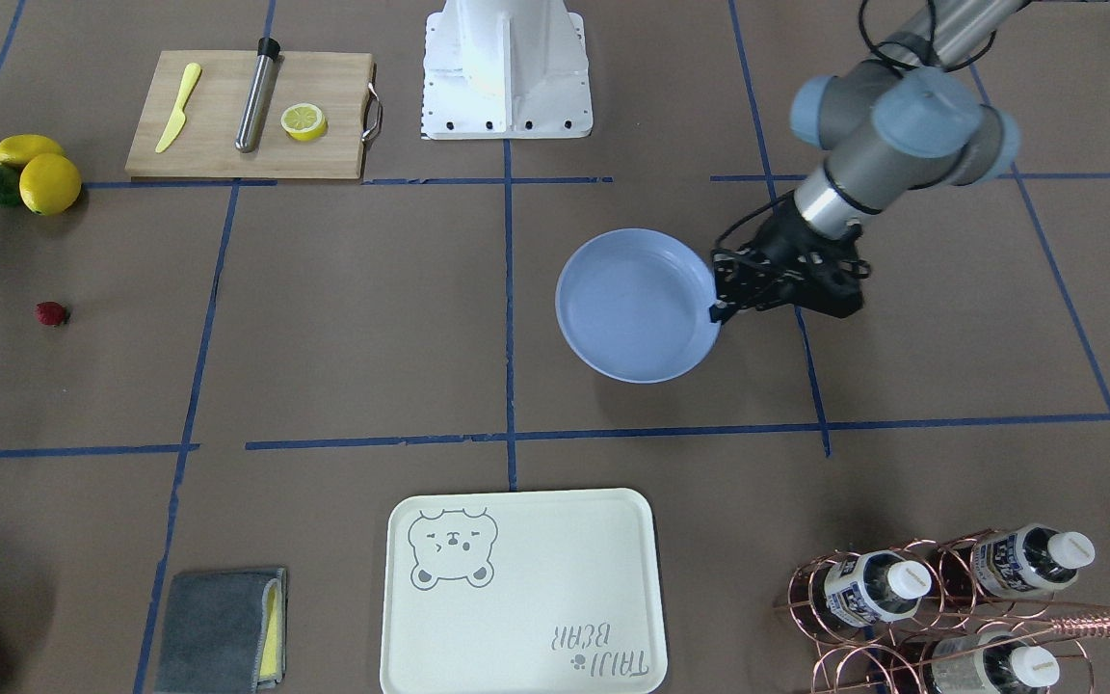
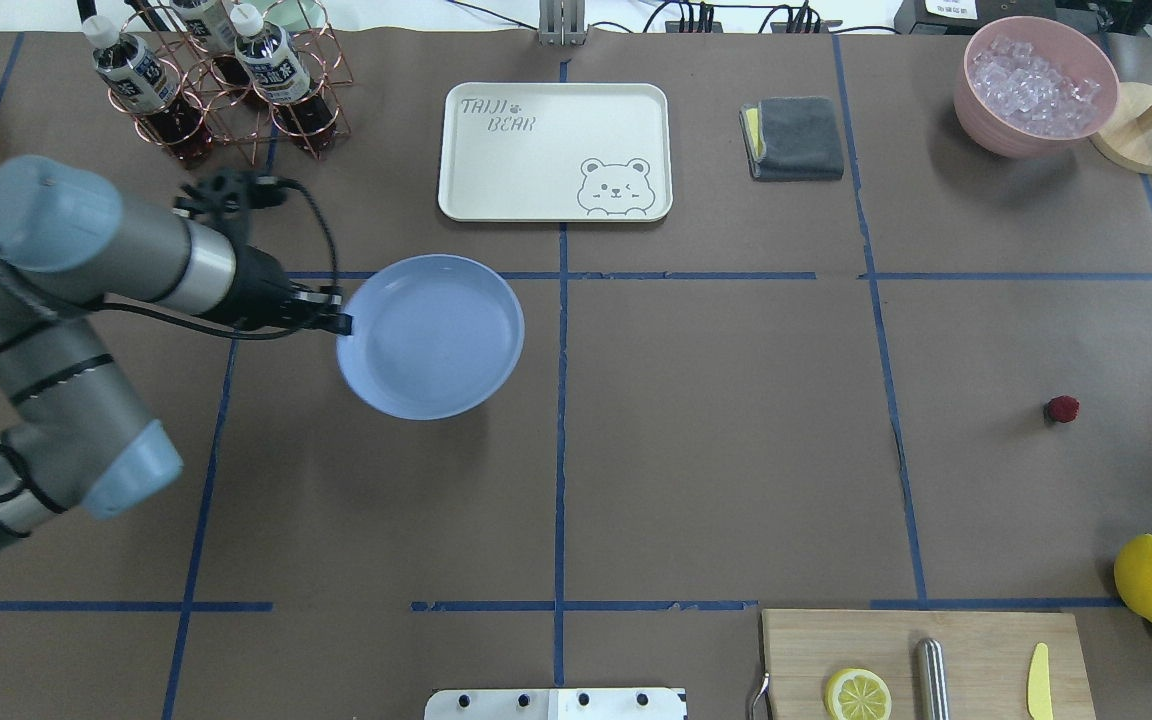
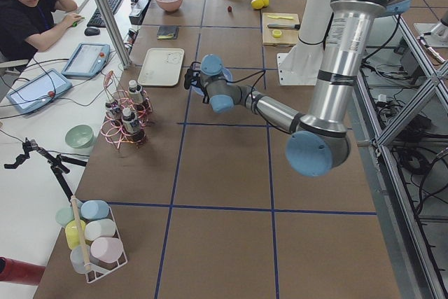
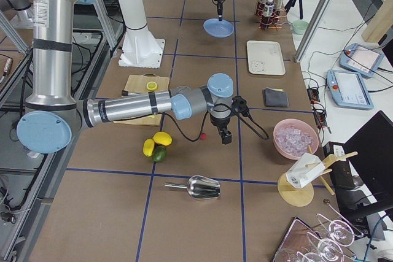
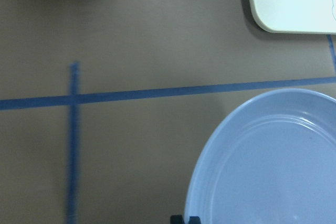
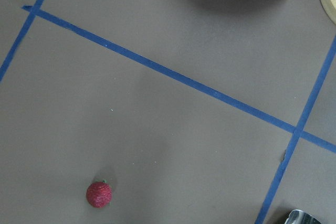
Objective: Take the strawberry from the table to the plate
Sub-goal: 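Slide the light blue plate with the left gripper to the table center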
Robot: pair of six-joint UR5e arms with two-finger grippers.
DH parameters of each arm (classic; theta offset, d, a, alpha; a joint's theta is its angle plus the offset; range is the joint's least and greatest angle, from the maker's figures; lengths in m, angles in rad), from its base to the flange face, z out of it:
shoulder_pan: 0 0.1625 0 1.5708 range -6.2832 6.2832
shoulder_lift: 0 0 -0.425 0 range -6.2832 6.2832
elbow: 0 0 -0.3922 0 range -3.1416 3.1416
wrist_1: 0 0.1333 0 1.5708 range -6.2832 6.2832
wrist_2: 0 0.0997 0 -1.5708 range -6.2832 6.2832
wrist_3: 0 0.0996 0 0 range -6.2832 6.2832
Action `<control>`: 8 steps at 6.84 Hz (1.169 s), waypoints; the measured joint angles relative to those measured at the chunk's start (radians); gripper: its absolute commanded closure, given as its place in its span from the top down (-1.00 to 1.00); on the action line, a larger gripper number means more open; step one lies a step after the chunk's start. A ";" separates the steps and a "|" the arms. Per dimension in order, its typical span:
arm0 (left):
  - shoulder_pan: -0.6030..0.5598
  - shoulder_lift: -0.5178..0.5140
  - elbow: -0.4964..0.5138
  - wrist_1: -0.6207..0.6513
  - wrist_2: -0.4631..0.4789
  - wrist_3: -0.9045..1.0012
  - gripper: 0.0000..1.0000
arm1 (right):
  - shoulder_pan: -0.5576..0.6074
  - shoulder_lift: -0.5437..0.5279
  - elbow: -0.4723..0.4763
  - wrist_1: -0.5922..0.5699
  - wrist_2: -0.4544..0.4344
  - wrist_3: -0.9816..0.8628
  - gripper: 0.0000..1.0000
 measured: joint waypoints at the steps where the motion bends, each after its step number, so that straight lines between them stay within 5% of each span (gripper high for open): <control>1: 0.072 -0.070 0.027 0.033 0.071 -0.024 -1.00 | 0.000 0.001 -0.002 0.000 0.000 0.001 1.00; 3: 0.147 -0.156 0.096 0.044 0.162 -0.031 -1.00 | 0.000 0.003 -0.005 0.000 0.001 0.001 1.00; 8: 0.173 -0.188 0.155 0.043 0.183 -0.021 -1.00 | -0.001 0.014 -0.007 0.000 -0.002 0.001 1.00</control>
